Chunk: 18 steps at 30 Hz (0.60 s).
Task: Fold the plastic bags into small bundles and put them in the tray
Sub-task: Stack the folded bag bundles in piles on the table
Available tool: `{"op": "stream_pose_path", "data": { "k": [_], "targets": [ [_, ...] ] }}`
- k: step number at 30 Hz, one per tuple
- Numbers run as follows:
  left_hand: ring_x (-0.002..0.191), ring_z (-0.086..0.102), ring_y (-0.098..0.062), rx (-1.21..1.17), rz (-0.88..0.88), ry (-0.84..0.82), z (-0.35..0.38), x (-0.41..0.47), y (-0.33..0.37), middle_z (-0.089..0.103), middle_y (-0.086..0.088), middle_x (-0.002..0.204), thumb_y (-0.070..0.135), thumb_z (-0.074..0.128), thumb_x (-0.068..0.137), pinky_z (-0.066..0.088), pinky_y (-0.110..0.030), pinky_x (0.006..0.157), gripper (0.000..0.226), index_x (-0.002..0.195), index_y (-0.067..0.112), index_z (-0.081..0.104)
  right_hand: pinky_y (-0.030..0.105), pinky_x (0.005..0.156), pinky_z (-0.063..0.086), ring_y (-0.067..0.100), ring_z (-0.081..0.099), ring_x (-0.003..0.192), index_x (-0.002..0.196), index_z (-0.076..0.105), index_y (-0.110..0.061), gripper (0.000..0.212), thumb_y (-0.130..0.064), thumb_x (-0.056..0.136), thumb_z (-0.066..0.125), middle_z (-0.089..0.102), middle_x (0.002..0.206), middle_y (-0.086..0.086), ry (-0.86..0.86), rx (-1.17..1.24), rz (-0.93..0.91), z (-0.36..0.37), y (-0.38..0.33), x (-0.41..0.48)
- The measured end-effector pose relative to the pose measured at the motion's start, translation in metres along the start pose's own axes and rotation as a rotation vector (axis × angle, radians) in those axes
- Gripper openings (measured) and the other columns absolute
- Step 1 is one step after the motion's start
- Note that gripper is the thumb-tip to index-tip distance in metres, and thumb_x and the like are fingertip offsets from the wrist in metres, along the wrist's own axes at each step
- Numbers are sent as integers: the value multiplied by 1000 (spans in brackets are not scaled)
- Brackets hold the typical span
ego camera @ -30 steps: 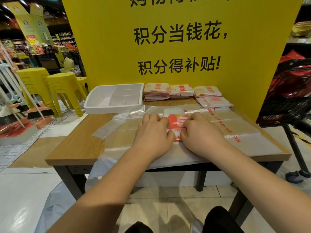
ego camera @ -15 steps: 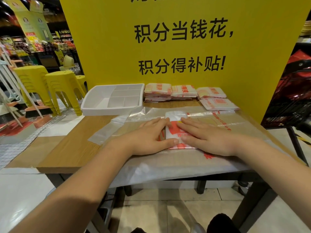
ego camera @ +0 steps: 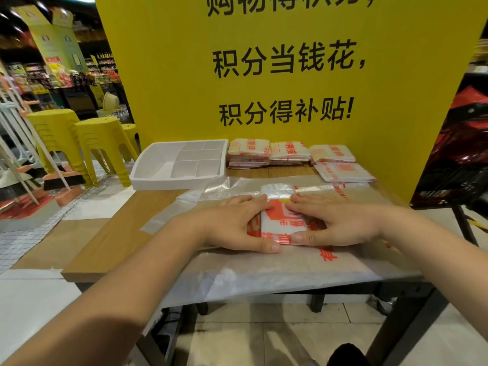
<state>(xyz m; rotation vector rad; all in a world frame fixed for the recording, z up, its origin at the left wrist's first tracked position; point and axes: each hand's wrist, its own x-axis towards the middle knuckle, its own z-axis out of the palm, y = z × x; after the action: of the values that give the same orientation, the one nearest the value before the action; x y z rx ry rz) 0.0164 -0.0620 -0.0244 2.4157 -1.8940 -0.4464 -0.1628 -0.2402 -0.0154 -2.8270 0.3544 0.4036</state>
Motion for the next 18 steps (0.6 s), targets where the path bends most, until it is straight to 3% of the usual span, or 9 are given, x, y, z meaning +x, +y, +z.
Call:
{"op": "stream_pose_path", "data": {
  "k": [4,7,9,12,14,16,18],
  "targets": [
    [130,39,-17,73,71,98,-9,1,3,44,4,147,82,47,81,37,-39,110,85,151,37,27,28,119,14,12,16,151,159,8,-34,104,-79,77,55,9,166,-14,-4,-12,-36,-9,-6,-5],
    [118,52,-11,-44,55,164,-7,1,6,55,8,137,77,39,89,45,-37,102,68,146,41,36,23,113,23,7,31,142,157,17,-36,99,-73,78,64,29,156,-18,51,37,-58,-9,-9,-4],
    [110,57,-9,-142,26,252,-6,0,11,60,12,130,81,29,88,49,-35,95,66,140,42,43,25,107,37,4,49,127,146,38,-45,74,-71,82,63,48,143,-23,196,121,-53,-3,-8,2],
    [105,57,-4,-277,-3,335,-7,-4,20,59,19,122,91,22,76,46,-24,83,78,134,46,48,26,79,52,0,62,90,115,64,-47,24,-55,94,57,71,110,-18,482,143,-8,4,-7,12],
    [103,56,6,-371,29,350,-9,-9,25,57,28,119,91,30,75,43,-15,79,75,133,48,49,31,76,54,3,64,85,110,71,-39,21,-46,96,56,74,101,-14,581,168,25,6,-9,14],
    [103,56,13,-443,53,334,-9,-15,25,59,32,117,77,47,84,45,-9,82,56,132,48,50,38,80,55,9,65,85,102,72,-25,25,-45,96,58,74,96,-8,615,248,57,6,-10,11],
    [103,60,10,-476,24,364,-4,-19,20,63,27,116,64,59,88,51,-18,90,48,131,43,54,42,83,55,13,66,88,103,69,-22,39,-57,92,56,73,97,-6,612,296,44,7,-12,6]
  ]
}}
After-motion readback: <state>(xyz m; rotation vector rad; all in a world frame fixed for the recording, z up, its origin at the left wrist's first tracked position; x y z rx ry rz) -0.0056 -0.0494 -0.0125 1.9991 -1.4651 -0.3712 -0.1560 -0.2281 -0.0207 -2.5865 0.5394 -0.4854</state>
